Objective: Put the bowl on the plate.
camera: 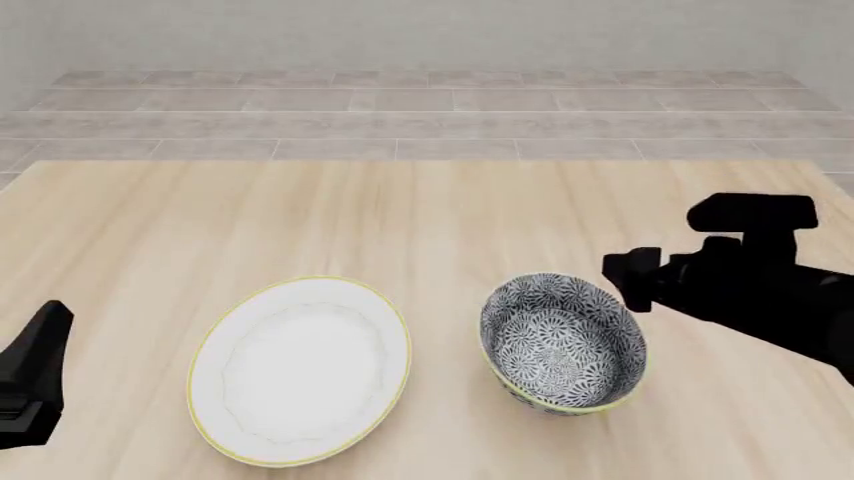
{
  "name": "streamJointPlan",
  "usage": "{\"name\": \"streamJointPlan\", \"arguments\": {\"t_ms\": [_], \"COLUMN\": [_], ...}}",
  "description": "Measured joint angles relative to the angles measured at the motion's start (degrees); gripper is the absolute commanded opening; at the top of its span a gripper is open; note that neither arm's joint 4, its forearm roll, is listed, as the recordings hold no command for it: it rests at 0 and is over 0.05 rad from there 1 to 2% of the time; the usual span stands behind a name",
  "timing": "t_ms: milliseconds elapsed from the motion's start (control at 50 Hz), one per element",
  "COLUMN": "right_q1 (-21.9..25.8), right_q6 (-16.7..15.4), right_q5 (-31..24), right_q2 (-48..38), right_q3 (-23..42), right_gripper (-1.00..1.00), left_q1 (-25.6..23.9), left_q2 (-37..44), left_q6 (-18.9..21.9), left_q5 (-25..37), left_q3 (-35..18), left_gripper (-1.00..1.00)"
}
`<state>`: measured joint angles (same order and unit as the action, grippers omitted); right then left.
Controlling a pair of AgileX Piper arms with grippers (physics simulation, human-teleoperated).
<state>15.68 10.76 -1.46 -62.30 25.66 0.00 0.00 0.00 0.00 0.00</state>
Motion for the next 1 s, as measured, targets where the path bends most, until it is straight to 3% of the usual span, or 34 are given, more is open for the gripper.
{"name": "streamJointPlan", "arguments": {"t_ms": [1000], "right_q1": [-0.5], "right_q6": [3.7], "right_q5": [5.8], "right_q2": [-2.6], "right_q3": [-6.6], "right_gripper": [1.0], "left_q1": [0.0], "left_q2": [0.0], "left_q6": [0.0], "left_q5": [0.0], "left_q3": [0.0], "left_gripper": [1.0]}}
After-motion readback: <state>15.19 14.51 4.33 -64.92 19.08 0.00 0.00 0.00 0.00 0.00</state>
